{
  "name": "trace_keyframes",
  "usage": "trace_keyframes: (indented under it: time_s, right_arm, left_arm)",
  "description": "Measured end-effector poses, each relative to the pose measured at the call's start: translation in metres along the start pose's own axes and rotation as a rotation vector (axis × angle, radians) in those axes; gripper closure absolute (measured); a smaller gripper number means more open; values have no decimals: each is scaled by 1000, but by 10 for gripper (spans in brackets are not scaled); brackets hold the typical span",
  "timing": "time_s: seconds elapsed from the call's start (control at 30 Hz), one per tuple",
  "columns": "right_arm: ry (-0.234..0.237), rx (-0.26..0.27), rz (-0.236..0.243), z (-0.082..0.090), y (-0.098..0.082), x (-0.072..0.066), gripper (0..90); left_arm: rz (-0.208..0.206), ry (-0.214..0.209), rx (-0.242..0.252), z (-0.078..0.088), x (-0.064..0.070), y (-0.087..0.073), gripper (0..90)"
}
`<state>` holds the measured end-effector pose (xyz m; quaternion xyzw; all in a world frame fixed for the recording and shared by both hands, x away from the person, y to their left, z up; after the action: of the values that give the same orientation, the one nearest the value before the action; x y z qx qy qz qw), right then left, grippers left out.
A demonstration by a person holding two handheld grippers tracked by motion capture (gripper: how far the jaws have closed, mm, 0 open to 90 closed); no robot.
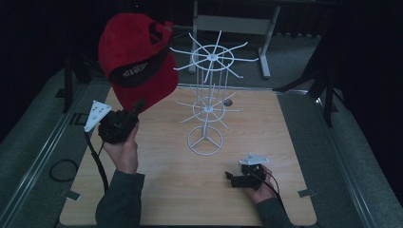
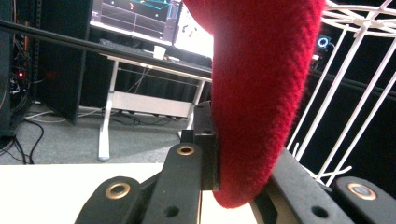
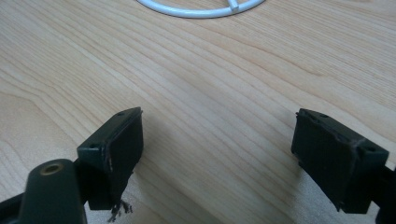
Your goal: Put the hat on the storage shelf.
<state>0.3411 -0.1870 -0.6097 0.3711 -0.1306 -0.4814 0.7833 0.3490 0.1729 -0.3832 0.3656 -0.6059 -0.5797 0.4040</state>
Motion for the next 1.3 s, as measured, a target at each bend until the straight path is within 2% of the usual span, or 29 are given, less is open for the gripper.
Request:
trace_keyframes:
  time_s: [0.6,1.3]
  right_arm:
    - [0,0,0,0,0,0,166]
    - [0,2,2,0,0,0,166]
  left_arm:
    - [-45,28,-15,-3,4,-7,859]
    - [-24,4,-21,-4,11,-18,859]
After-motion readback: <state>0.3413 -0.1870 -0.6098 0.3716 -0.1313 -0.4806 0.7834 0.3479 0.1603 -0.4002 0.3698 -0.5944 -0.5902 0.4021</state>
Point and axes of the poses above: each handheld gripper's, and its own axes: z roughly backward along the jaws, y roughly out of its top, x roughly to its right, the point moved 6 cm from there along -z, roughly forward along the jaws, and after that the axes turned 13 degrees about -z, right-handed, at the moved point
